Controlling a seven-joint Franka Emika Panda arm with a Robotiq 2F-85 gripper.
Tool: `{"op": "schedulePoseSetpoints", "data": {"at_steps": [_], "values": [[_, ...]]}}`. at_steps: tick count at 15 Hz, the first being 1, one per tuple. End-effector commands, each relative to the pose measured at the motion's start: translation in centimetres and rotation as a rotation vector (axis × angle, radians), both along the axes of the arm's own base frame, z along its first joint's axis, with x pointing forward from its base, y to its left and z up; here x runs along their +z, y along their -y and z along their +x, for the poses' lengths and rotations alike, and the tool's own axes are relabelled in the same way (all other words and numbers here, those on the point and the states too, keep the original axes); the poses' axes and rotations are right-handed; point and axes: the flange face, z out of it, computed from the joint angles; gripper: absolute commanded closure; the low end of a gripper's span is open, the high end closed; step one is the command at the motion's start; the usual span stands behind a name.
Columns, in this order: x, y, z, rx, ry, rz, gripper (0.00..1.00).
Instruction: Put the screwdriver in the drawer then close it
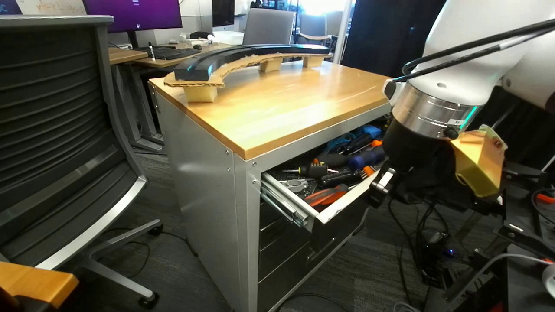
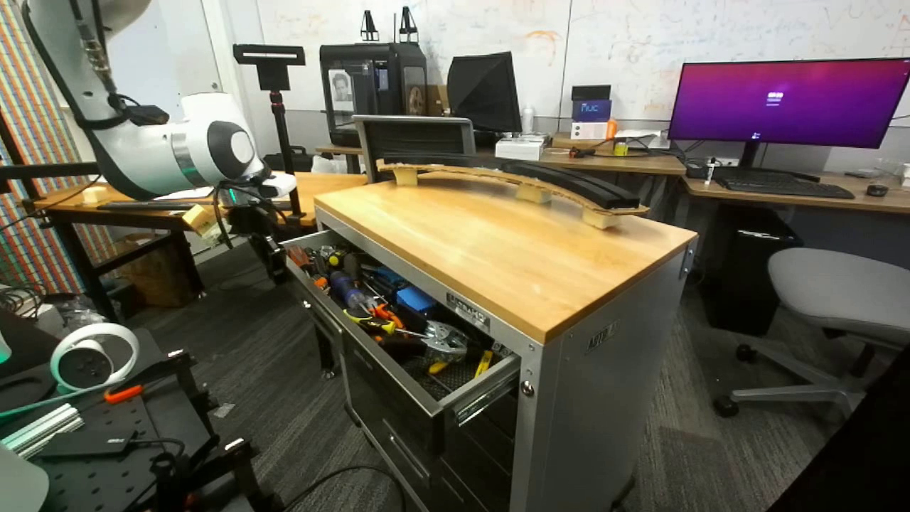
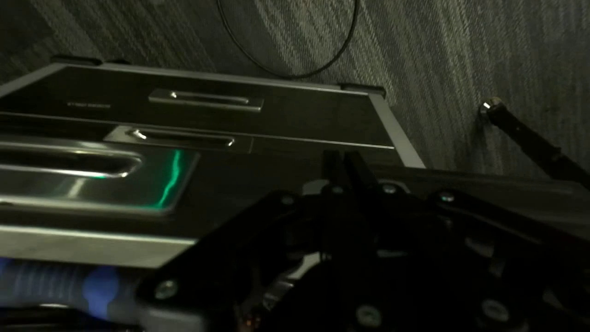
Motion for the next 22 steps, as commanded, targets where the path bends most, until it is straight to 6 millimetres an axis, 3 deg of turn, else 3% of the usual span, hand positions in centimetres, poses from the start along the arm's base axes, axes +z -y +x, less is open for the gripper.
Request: {"op": "schedulePoseSetpoints", "data": {"at_steps": [1,10,14,16,18,22], "values": [[1.5,-0.4,3.0,0.026,0.171,-0.011,0.91],[0.9,-3.5,7.8,0.092,0.512,-0.11,0.9],[1.4,-3.5,7.5,0.09,0.574,-0.097,0.9],[1.6,-2.0,6.1,0.11,0.509,-0.105,0.65],[2.2,0.2,4.5,0.149,0.428,-0.121,0.51],[0.4,5.8,-0.7,0.144,0.23,-0.165,0.19]]}}
